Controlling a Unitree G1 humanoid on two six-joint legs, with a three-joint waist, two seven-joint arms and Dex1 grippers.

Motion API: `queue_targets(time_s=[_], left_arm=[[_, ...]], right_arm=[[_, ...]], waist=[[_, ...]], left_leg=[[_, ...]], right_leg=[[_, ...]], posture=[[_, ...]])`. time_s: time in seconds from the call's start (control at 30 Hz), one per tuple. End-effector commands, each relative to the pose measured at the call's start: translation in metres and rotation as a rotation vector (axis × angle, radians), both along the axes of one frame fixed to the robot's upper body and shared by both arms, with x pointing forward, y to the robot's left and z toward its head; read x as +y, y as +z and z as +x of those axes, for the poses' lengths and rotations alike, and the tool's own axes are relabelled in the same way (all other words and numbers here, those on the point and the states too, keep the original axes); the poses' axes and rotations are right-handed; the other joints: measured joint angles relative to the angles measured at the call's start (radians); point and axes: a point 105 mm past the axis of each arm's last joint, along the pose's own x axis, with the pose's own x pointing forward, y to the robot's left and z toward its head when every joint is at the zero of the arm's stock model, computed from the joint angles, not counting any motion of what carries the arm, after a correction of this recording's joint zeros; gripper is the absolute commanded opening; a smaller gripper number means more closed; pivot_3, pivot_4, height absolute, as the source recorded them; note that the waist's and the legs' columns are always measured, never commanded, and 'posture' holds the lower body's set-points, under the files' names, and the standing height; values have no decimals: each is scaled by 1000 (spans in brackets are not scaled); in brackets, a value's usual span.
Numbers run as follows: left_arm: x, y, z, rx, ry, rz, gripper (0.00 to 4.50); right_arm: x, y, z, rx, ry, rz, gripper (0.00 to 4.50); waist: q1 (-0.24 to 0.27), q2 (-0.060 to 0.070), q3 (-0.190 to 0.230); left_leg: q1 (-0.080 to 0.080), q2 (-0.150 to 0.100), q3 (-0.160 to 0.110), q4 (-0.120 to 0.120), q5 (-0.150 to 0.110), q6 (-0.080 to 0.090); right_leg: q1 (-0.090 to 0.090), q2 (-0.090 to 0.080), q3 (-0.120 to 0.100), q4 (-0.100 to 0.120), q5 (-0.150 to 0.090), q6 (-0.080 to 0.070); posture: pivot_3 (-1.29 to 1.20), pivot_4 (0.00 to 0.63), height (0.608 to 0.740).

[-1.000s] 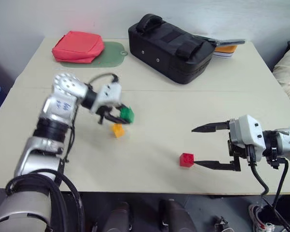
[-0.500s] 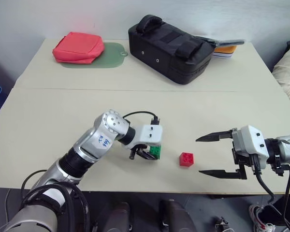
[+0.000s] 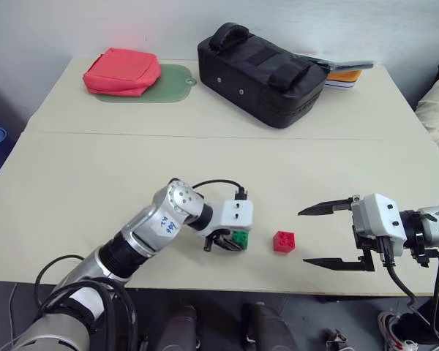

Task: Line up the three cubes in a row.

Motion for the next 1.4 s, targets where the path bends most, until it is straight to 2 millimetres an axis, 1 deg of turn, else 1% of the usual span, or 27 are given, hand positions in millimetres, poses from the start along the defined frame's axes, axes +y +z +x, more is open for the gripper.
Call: queue_targets(time_s=[0.03, 0.13, 0.27, 0.33, 0.4, 0.43, 0.47, 0.53, 0.6, 0.67, 0.77, 0.83, 0.93, 0.97, 1.03, 1.13, 1.17, 1.23, 1.3, 1.33, 1.4], left_arm=[[-6, 8, -2, -22, -24, -15, 1523], [-6, 8, -7, -1, -41, -13, 1523], [-4, 7, -7, 1, -38, -5, 1523], [-5, 8, -7, 14, -35, -12, 2246], [-6, 11, -8, 28, -30, -28, 2765], [-7, 13, -8, 35, -27, -41, 3136], [-8, 16, -9, 39, -26, -57, 3333], [-10, 23, -11, 61, -24, -96, 3976], [-6, 31, -12, 88, -13, -124, 4488], [0, 39, -10, 87, -1, -137, 4488], [10, 56, -1, 26, 19, -164, 4488], [14, 79, 11, -34, 54, -235, 4488], [24, 103, 24, -90, 95, -293, 4488], [31, 108, 26, -92, 102, -295, 4488], [67, 115, 26, -58, 176, -295, 4488], [105, 115, 20, -67, 258, -287, 4488], [113, 114, 18, -73, 273, -284, 4488], [157, 99, 4, -58, 378, -270, 4488], [199, 84, -9, -62, 495, -275, 4488], [215, 79, -14, -58, 564, -306, 4488], [233, 73, -21, -59, 648, -348, 4488]], right_arm=[[2, 2, -1, -19, 11, -4, 4500], [2, 2, -1, -21, 12, -4, 4500], [4, 2, 0, -24, 15, -1, 4500], [4, 3, 0, -25, 15, 2, 4500], [4, 2, 1, -26, 16, 2, 4500], [4, 2, 1, -27, 16, 2, 4500], [5, 2, 1, -27, 17, 2, 4500], [5, 2, 1, -27, 19, 1, 4500], [5, 3, 1, -28, 20, 2, 4500], [5, 4, 2, -29, 20, 3, 4500], [4, 4, 5, -32, 17, 3, 4500], [4, 5, 7, -35, 18, 4, 4500], [5, 8, 9, -31, 20, 23, 4500], [6, 10, 10, -29, 21, 35, 4500], [11, 19, 16, -32, 23, 81, 4500], [15, 27, 20, -29, 27, 121, 4500], [15, 28, 20, -26, 29, 128, 4500], [17, 31, 23, -29, 38, 138, 4500], [19, 34, 26, -36, 52, 145, 4500], [21, 36, 27, -39, 60, 150, 4500], [23, 39, 30, -34, 67, 161, 4500]], waist=[[2, 0, 0], [5, 0, 0], [9, 0, 0], [9, 0, 0], [9, 0, 0], [9, 0, 0], [9, 0, 0], [9, 0, 0], [9, 0, 0], [8, 0, 0], [7, 0, 0], [8, 0, 0], [8, 0, 0], [8, 0, 0], [-2, 0, 0], [-21, 0, 0], [-21, 0, 0], [-21, 0, 0], [-35, 0, 0], [-36, 0, 0], [-33, 0, 0]], left_leg=[[0, 0, 0, 0, 0, 0], [0, 0, 0, 0, 0, 0], [0, 0, 0, 0, 0, 0], [0, 0, 0, 0, 0, 0], [0, 0, 0, 0, 0, 0], [0, 0, 0, 0, 0, 0], [0, 0, 0, 0, 0, 0], [0, 0, 0, 0, 0, 0], [0, 0, 0, 0, 0, 0], [0, 0, 0, 0, 0, 0], [1, 0, 0, 0, 0, -1], [1, 0, 0, 0, 0, -1], [0, 0, 0, 1, 0, 0], [0, 0, 0, 1, 0, 0], [0, 0, 0, 1, 0, 0], [2, 1, 0, -1, 1, -1], [2, 1, 0, -1, 1, -2], [1, 2, -1, -1, 1, -2], [2, 2, 0, -2, 0, -2], [2, 2, 0, -3, 0, -2], [1, 2, -2, -2, 0, -2]], right_leg=[[0, 0, 0, 0, 0, 0], [0, 0, 0, 0, 0, 0], [0, 0, 0, 0, 0, 0], [0, 0, 0, 0, 0, 0], [0, 0, 0, 0, 0, 0], [0, 0, 0, 0, 0, 0], [0, 0, 0, 0, 0, 0], [0, 0, 0, 1, 0, 0], [0, 0, 0, 1, 0, 0], [0, 0, 0, 1, 0, 0], [0, 0, 0, 1, 0, 0], [0, 0, 0, 1, 0, 0], [0, 0, 0, 1, 0, 0], [0, 0, 0, 1, 0, 0], [0, 0, 0, 0, 0, 0], [-1, 1, 1, 2, -1, -1], [-2, 1, 0, 2, -1, -2], [-2, 1, 0, 2, -1, -2], [-2, 0, 1, 1, -1, -2], [-2, -1, 1, 1, -1, -2], [-2, -1, -1, 0, -2, -3]], posture=[[0, 150, 740], [0, 150, 740], [0, 150, 740], [0, 150, 740], [0, 150, 740], [0, 150, 740], [0, 150, 740], [0, 150, 740], [0, 150, 740], [0, 150, 740], [0, 150, 740], [0, 150, 740], [0, 150, 740], [0, 150, 740], [0, 150, 740], [0, 150, 740], [0, 150, 740], [0, 150, 740], [0, 150, 740], [0, 150, 740], [0, 150, 740]])
